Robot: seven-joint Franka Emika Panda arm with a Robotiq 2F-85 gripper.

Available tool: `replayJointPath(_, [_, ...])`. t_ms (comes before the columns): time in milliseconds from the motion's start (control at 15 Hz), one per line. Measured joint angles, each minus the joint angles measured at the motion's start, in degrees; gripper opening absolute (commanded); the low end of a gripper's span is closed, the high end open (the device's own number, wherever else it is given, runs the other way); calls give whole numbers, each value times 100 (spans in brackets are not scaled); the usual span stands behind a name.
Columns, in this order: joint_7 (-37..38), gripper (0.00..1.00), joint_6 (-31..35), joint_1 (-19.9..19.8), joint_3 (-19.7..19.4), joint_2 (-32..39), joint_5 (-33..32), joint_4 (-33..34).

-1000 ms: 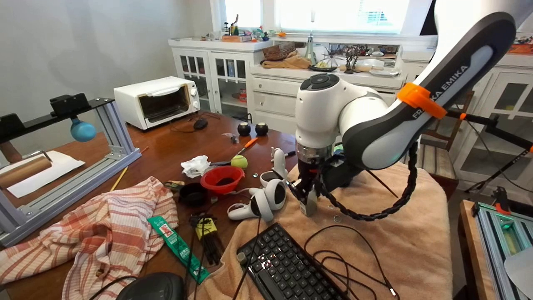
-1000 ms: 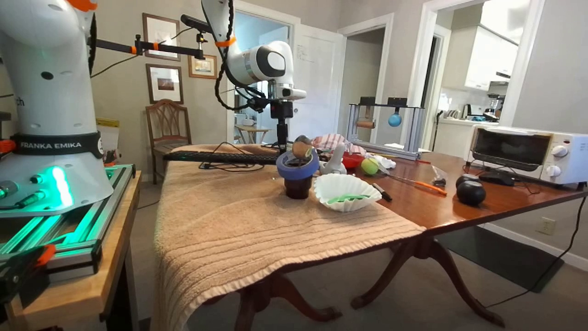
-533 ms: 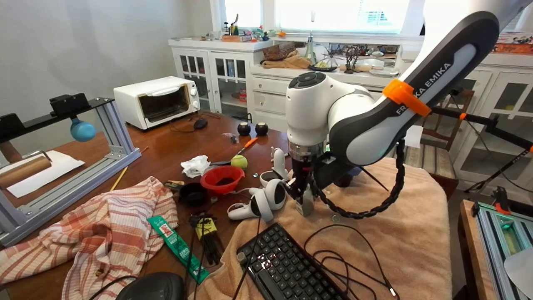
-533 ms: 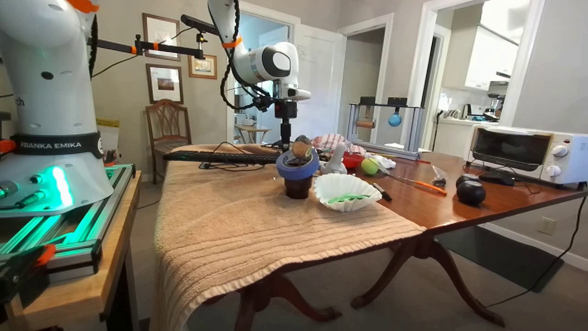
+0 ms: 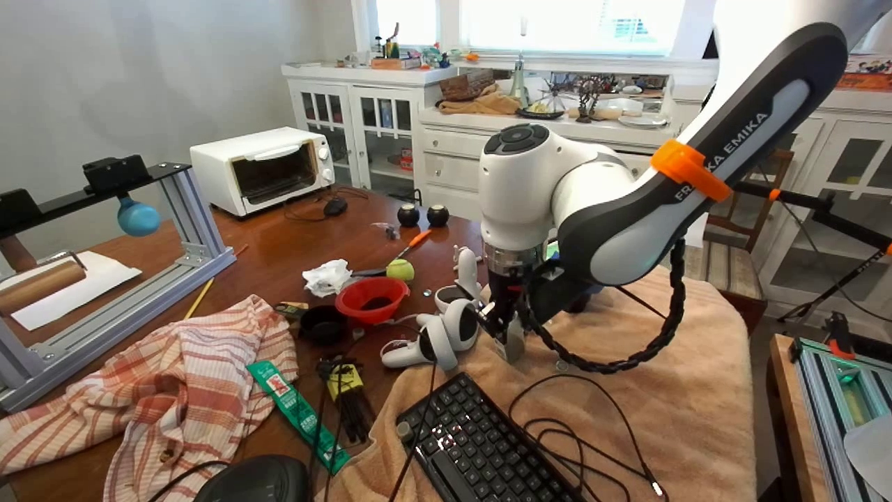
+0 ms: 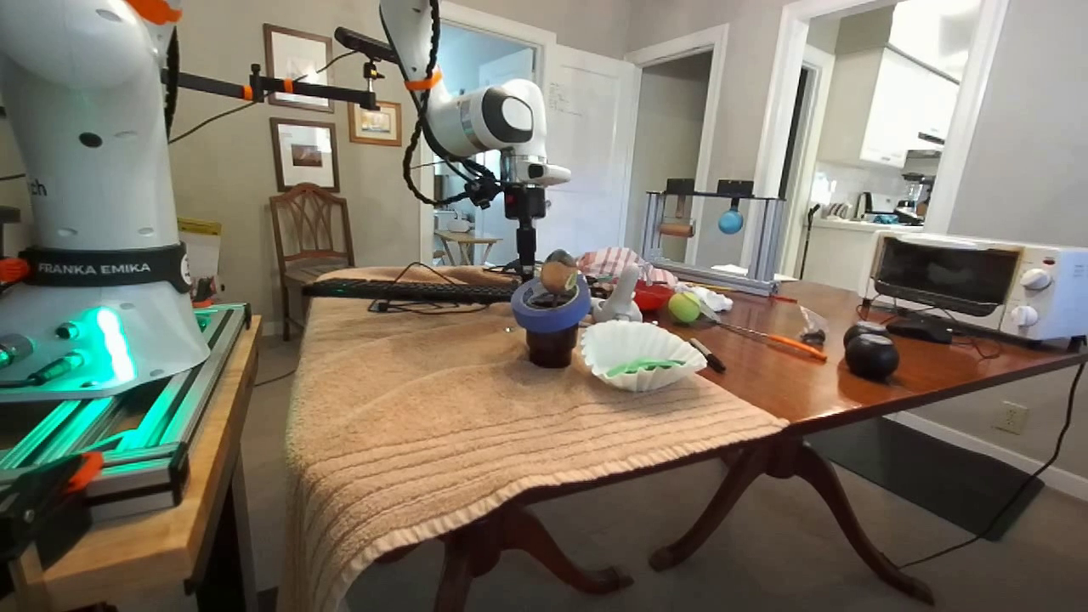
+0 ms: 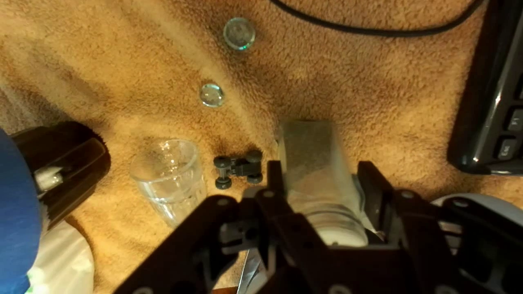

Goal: Move the white remote to the left then move the hand sanitizer to the right

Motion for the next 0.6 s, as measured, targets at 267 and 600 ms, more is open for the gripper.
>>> replayJointPath(267, [344, 23, 217, 143, -94, -34, -415, -129])
replayJointPath(600, [533, 23, 1106, 119, -235, -213, -507, -618])
